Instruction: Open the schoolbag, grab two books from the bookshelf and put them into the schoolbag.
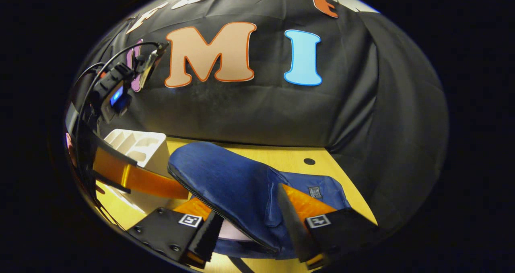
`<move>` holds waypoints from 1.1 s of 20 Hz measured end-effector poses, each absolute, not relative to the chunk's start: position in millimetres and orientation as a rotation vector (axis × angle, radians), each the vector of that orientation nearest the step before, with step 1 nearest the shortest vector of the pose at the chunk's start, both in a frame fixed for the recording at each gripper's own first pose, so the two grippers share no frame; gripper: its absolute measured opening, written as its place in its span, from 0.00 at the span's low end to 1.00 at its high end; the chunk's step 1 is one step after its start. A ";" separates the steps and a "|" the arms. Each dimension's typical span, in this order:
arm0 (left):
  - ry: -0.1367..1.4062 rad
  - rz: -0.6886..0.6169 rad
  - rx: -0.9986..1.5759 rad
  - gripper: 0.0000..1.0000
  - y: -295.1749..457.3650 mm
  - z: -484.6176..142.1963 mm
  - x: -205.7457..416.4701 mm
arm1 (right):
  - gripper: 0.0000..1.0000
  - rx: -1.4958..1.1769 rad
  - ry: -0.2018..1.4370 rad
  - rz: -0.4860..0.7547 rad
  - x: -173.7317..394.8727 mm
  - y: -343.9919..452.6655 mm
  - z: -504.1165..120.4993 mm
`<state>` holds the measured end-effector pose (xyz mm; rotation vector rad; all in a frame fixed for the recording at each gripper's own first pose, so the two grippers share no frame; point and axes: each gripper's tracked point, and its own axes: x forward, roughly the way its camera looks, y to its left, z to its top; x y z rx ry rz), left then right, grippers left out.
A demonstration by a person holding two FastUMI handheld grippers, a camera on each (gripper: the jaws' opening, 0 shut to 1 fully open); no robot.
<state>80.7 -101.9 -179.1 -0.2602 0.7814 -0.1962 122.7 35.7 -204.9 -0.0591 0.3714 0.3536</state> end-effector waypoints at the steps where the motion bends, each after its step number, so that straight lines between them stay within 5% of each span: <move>1: 0.754 -0.187 -0.218 0.95 -95.1 -166.5 78.7 | 0.86 -0.058 0.366 0.348 117.1 33.3 -200.9; 15: 0.518 0.081 0.093 0.93 -7.0 -78.0 12.5 | 0.94 0.032 0.157 0.262 54.9 14.0 -75.9; 22: 0.461 0.114 0.099 0.89 0.6 -67.4 -18.7 | 0.94 0.058 0.118 0.146 33.2 -25.3 -65.6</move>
